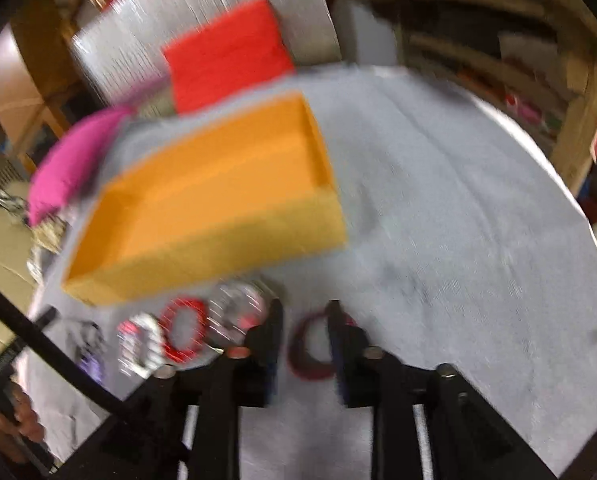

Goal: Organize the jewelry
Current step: 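Lift the hair tie with left tool while right tool lifts the bangle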

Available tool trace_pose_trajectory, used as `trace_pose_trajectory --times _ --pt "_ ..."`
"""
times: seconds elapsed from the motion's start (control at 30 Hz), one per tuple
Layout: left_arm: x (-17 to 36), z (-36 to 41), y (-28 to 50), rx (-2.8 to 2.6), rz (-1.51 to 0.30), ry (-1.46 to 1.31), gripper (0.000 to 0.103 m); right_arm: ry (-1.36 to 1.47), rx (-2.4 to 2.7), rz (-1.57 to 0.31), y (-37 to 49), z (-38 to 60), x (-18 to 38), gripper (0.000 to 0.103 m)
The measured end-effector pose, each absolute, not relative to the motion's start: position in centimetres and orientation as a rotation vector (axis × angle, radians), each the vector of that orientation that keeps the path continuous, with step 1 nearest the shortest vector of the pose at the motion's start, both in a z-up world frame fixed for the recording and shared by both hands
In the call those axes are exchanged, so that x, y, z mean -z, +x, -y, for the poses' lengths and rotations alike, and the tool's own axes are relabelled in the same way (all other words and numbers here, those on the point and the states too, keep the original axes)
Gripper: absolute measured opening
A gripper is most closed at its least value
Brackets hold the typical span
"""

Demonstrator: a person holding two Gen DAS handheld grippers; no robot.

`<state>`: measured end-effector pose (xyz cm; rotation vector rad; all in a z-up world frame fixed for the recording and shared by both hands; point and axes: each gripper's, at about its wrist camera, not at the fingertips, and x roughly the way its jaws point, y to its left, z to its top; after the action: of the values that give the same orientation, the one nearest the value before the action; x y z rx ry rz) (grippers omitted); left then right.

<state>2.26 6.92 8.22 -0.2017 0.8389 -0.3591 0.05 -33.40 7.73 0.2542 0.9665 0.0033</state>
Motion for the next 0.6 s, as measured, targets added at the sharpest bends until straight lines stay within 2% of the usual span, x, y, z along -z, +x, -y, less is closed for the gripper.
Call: trace_pose_trajectory --times 0.03,0.07,0.1,0.17,0.3,0.33,0.37,0.43,0.53,0.6 --pt "-7.8 -7.2 2.2 0.341 -0.855 -0.209 0.012 0.245 0.021 -0.985 0.1 33.7 -7.3 0.044" --pt "-7.5 -7.5 2.5 0.321 -0.875 -0.219 0.021 0.237 0.043 -0.997 0.2 33.9 -7.0 0.049" --pt "-7.0 -8.0 2.7 0.296 -0.892 -0.239 0.027 0.232 0.059 -0.998 0.3 34.1 -6.9 0.049" --pt "-6.5 -8.7 2.9 0.273 -0.909 -0.275 0.047 0.219 0.075 -0.994 0.5 34.2 -6.8 0.049" --pt "-5.6 -9.0 3.3 0.263 -0.949 -0.315 0.056 0.165 0.097 -1.064 1.3 33.3 -4.9 0.048" --pt "-5.4 -9.0 3.4 0.265 -0.96 -0.321 0.058 0.119 0.111 -1.041 1.2 32.7 -4.9 0.042" --pt "-5.1 -8.8 3.6 0.268 -0.973 -0.329 0.058 0.077 0.107 -1.024 1.2 32.1 -5.0 0.025" --pt "-4.3 -8.3 3.9 0.273 -1.001 -0.34 0.058 0.049 0.1 -1.001 0.9 31.4 -5.2 0.008" --pt "-3.8 -6.8 4.1 0.288 -1.017 -0.292 0.057 0.06 0.115 -0.983 0.6 31.5 -5.5 0.006" --pt "-3.6 -5.7 4.0 0.291 -1.011 -0.219 0.042 0.08 0.118 -0.951 0.1 31.8 -6.0 0.006"
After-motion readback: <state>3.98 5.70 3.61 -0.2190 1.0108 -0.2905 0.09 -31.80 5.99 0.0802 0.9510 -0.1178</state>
